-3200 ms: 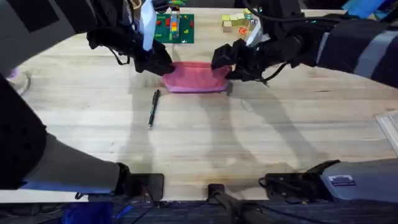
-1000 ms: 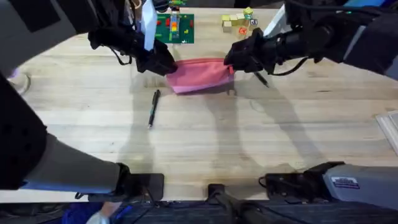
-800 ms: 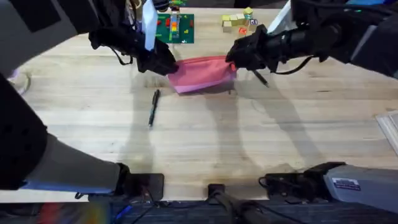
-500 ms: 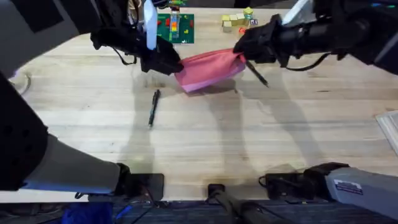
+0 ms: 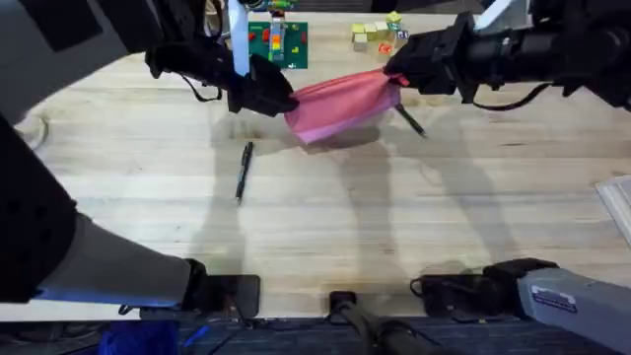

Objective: Unzip the bag, pick up the pens from the table one at a time and place them inside, then zip the bag closed.

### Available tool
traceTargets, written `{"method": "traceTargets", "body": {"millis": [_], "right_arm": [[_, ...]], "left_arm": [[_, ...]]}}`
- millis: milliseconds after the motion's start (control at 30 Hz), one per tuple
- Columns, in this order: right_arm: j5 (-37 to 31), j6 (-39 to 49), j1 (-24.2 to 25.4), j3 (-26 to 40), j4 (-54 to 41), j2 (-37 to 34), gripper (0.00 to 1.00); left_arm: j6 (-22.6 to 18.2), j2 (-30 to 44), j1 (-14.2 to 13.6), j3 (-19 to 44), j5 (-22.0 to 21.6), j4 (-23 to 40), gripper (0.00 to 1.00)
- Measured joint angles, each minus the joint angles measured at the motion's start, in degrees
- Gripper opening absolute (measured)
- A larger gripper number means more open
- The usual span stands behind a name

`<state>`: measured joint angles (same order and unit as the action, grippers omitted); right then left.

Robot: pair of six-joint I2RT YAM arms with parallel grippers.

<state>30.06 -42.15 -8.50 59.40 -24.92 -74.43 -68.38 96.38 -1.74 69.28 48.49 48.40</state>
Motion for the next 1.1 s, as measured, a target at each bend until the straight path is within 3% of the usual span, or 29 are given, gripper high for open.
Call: {"method": "traceTargets", "body": {"millis": [833,1000,1100], "right_arm": [[-0.02,0.00,0.19,0.00,-0.01,0.00,0.031],[0.67,-0.01,2.64,0.00,-0.39,1.29,0.031],[0.20,0.09,6.87,0.00,0.29,4.15,0.031]], "left_arm": [[0.00,0.02,0.00,0.00,-1.64,0.00,0.043],[-0.01,0.00,-0.01,0.00,-0.99,-0.02,0.043],[-0.05,0.02,0.04,0.00,-3.06,-0.20,0.043]]}}
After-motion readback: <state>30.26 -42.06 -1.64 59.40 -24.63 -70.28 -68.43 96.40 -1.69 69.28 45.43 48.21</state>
